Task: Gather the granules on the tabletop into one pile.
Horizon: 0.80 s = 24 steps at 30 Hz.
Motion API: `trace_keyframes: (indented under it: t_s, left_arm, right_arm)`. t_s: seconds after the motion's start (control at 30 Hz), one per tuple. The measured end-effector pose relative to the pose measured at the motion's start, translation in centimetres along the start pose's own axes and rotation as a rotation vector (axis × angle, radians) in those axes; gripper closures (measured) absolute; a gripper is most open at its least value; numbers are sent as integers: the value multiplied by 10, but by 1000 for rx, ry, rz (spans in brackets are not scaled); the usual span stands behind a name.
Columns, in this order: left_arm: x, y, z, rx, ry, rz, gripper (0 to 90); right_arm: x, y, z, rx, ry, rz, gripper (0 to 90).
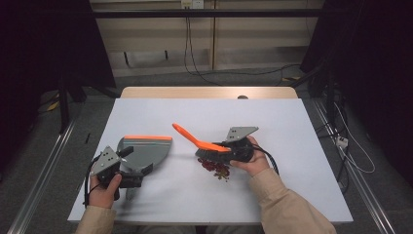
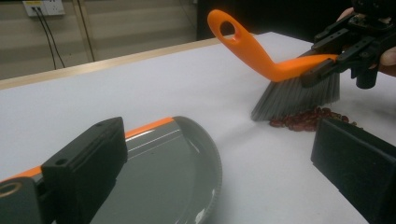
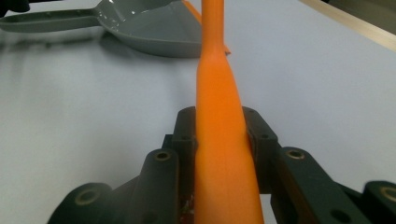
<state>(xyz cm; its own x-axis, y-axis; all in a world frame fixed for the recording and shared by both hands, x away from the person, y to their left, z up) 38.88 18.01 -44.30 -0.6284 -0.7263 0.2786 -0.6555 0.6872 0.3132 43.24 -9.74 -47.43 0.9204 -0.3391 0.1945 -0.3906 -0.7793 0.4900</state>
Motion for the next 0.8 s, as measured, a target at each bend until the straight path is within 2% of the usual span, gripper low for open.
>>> trace_keyframes:
  t_s: [0.3,0.5,0.67,0.73,0.8]
  left_arm:
    - [-1,0,1,-7,0,-2,34]
    - [-1,-1,1,-9,-2,-1,34]
    - [-1,0,1,-6,1,0,34]
    - [-2,0,1,-4,3,-2,34]
    - [-2,0,1,-3,3,-3,34]
  right_arm:
    - [16,11,-1,52,-55,85,709]
    - [26,16,7,42,-70,134,709]
    - [37,16,23,-7,-82,191,709]
    - [38,17,26,-5,-100,189,708]
    - [36,18,26,-31,-94,194,706]
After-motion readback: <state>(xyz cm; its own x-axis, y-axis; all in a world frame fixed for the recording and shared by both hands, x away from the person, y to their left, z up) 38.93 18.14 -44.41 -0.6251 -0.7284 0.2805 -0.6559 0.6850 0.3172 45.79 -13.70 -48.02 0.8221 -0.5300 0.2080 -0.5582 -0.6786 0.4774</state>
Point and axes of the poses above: each handheld gripper's, and its own axes: y roughly backward along the jaws, z roughly out of its underside, x roughly to its right, the point moved 8 cm from there along -y, roughly forward along the jaws, and after that the axes turned 14 degrees about y, right-handed, at the moved point
